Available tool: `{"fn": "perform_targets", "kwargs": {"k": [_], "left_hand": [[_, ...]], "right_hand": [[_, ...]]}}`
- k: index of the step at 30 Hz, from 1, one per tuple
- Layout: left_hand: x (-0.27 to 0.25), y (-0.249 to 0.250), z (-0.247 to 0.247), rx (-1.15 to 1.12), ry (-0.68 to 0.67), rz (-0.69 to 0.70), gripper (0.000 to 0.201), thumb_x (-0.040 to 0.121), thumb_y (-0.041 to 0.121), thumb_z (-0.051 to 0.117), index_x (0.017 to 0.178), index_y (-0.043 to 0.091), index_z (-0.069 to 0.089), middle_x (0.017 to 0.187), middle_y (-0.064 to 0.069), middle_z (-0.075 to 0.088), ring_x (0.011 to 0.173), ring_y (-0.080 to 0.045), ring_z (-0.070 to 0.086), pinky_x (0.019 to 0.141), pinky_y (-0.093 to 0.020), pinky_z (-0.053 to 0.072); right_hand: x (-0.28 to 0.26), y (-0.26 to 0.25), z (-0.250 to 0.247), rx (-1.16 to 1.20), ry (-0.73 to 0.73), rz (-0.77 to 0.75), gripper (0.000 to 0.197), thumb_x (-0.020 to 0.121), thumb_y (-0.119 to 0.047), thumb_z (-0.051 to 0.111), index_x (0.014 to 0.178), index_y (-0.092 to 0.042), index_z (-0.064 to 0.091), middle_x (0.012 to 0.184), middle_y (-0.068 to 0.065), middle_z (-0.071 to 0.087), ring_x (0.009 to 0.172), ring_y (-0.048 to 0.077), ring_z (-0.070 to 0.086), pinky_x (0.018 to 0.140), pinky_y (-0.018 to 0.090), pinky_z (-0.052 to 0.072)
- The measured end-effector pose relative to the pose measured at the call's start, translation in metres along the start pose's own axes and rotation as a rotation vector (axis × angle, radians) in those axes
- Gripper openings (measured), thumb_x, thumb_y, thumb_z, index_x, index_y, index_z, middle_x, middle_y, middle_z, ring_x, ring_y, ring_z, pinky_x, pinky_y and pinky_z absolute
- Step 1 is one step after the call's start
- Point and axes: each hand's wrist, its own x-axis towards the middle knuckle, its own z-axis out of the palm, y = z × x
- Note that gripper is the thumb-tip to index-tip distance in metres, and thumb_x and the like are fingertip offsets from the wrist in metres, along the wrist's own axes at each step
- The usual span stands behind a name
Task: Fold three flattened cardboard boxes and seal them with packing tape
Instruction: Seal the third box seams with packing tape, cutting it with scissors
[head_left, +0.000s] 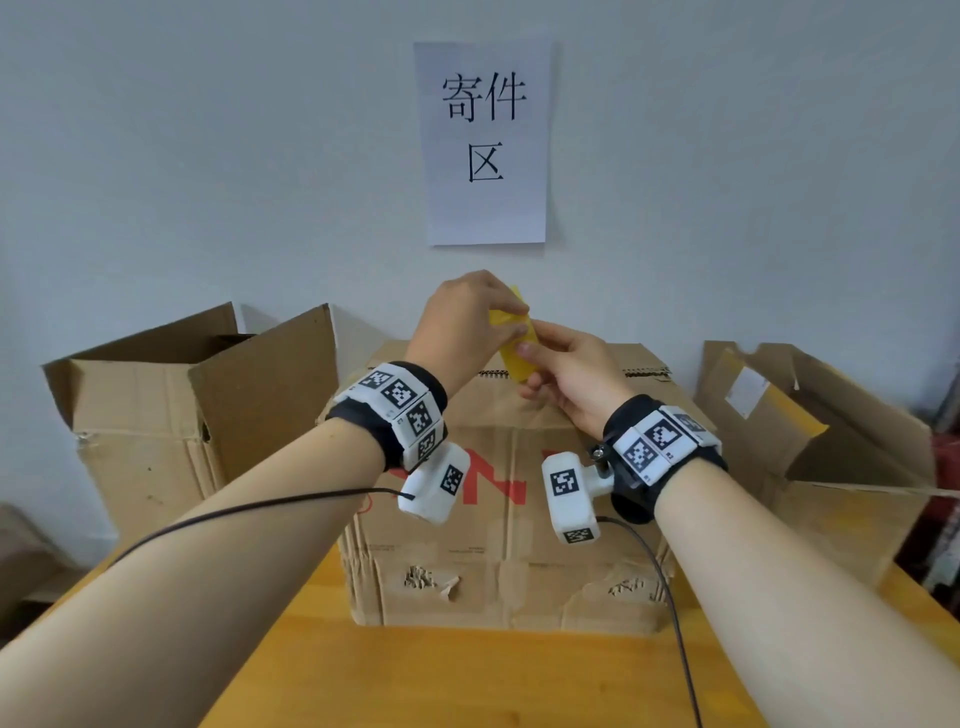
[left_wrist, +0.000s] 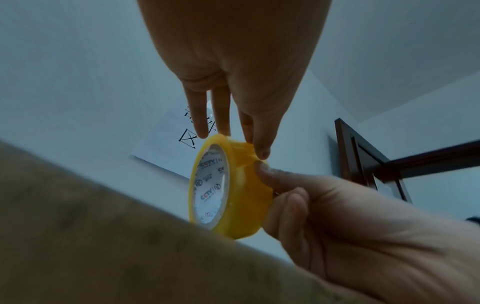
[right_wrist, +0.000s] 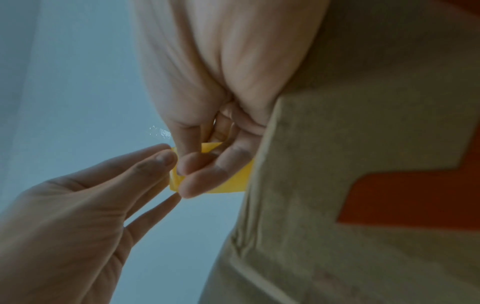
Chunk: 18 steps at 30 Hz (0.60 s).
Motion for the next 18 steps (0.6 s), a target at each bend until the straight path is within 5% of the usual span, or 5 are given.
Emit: {"fn": "perform_targets", "kwargs": {"k": [5,14,18], "left_hand": [[0.0007,-0.0047,0.002,0.042,0.017,-0.013,0.01,0.078,0.03,0.082,0.087,0.029,0.079,0.101,0.015,0.067,0.094,-0.011,0.063,0.078,-0.035,0.049],[0.0006,0.0029,-0.0008,0.288,-0.008,0.133,0.01,0.091,0.035,0.068,0.087,0.027,0.074,0.103,0.015,0.064,0.082,-0.011,0.053,0.065,-0.029,0.036],[0.0004,0.004,-0.0013,0.336,-0.039,0.153,0.014,0.095,0.035,0.062,0.094,0.026,0.072,0.107,0.013,0.061,0.093,-0.013,0.053,0.066,-0.032,0.035]], "right_hand": [[-0.0012,-0.0003,0.0012,0.0,0.001,-0.02,0.036,0.096,0.0,0.063,0.131,-0.007,0.065,0.098,0.012,0.062,0.05,0.011,0.049,0.054,0.026,0.056],[-0.0034,-0.0005,0.0011,-0.017,0.022,-0.035,0.033,0.096,0.0,0.063,0.127,-0.009,0.066,0.088,0.008,0.062,0.051,0.012,0.049,0.053,0.025,0.056],[-0.0052,-0.0012,0.0013,-0.026,0.012,-0.039,0.028,0.096,0.0,0.062,0.121,-0.013,0.067,0.088,0.009,0.063,0.052,0.012,0.05,0.053,0.025,0.057]]}}
